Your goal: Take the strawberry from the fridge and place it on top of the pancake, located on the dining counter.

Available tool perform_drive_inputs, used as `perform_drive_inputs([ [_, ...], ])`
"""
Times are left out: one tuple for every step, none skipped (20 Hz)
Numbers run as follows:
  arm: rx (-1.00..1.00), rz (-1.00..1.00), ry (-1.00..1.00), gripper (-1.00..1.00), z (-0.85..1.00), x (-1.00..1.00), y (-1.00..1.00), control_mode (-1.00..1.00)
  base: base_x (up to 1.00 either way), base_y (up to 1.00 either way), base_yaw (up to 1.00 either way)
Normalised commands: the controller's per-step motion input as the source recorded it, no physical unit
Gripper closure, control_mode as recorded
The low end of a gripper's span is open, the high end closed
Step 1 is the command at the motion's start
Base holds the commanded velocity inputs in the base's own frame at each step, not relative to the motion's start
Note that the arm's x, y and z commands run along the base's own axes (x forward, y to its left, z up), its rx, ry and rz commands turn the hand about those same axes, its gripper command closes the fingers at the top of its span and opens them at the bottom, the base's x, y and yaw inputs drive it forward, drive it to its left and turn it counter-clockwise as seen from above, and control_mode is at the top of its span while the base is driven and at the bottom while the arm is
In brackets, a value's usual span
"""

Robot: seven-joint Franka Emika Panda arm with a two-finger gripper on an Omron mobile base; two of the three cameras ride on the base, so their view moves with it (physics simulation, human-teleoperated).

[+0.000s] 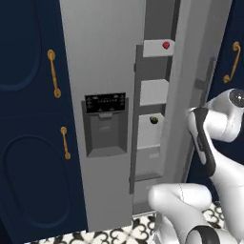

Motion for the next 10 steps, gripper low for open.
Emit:
perform_drive_inputs([
  [0.01, -0.09, 0.14, -1.0, 0.03, -0.94, -0.85, -1.0, 0.0, 0.0, 0.0],
  [0.0, -0.1, 0.12, -1.0, 0.11, -0.96, -0.82, -1.0, 0.0, 0.0, 0.0],
  [0.0, -0.11, 0.12, -1.0, 0.19, -0.94, -0.68, -1.0, 0.0, 0.0, 0.0],
  [0.0, -0.12, 0.12, -1.0, 0.26, -0.78, -0.36, -1.0, 0.0, 0.0, 0.0],
  [-0.14, -0.11, 0.13, -1.0, 0.26, -0.56, 0.0, -1.0, 0.0, 0.0, 0.0],
  [-0.27, -0.05, 0.04, -1.0, 0.24, -0.54, 0.44, -1.0, 0.0, 0.0, 0.0],
  [-0.35, 0.0, 0.03, -1.0, 0.34, -0.45, 0.74, -1.0, 0.0, 0.0, 0.0],
  [-0.4, 0.0, 0.01, -1.0, 0.47, -0.38, 1.0, -1.0, 0.0, 0.0, 0.0],
  [-0.43, 0.0, 0.01, -1.0, 0.58, -0.36, 1.0, -1.0, 0.0, 0.0, 0.0],
  [-0.47, 0.0, 0.03, -1.0, 0.59, -0.28, 1.0, -1.0, 0.0, 0.0, 0.0],
])
